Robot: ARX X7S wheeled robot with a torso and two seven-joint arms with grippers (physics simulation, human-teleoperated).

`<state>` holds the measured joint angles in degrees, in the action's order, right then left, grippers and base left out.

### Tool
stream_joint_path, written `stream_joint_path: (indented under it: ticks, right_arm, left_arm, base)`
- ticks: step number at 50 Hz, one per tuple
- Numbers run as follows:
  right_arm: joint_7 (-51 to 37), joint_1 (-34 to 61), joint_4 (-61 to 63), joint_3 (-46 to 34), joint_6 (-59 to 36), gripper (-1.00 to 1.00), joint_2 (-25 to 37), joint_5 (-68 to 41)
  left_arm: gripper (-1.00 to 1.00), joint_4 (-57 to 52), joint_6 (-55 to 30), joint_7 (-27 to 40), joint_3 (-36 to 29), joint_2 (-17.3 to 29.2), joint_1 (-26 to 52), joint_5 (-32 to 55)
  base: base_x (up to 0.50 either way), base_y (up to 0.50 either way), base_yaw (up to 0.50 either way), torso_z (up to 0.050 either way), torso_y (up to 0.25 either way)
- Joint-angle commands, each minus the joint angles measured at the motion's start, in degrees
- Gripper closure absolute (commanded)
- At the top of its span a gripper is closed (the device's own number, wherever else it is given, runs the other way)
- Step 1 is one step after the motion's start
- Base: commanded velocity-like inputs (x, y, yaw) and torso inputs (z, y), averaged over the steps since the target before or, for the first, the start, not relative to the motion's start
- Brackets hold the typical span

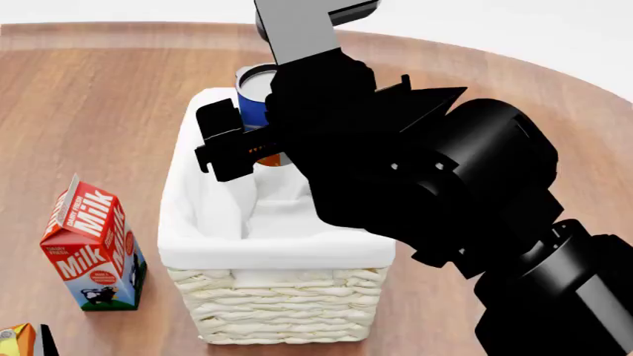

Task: Pick up the alphabet soup, and put it in the basket.

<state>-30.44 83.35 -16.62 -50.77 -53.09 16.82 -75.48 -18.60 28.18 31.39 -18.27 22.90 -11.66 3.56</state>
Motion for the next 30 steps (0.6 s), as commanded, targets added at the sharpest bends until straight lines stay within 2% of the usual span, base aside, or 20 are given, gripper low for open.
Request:
stream_joint_path:
  ticks: [1,30]
  right_arm:
    - [0.2,0.5,0.6,0.4,-0.2,1.0,0.1,1.7]
    - [0.5,0.6,0.7,-0.2,0.2,1.0,-0.2,2.0]
  left_arm:
    - [-1.0,0.0,0.1,0.1,-0.2,0.1,0.0,-0.1]
    - [-1.0,-0.2,0.1,0.5,-0.4,0.3,0.0,0.0]
  base:
    - [0.0,0.0,0.0,0.0,-0.109]
    - [0.0,0.0,0.0,0.0,-0.109]
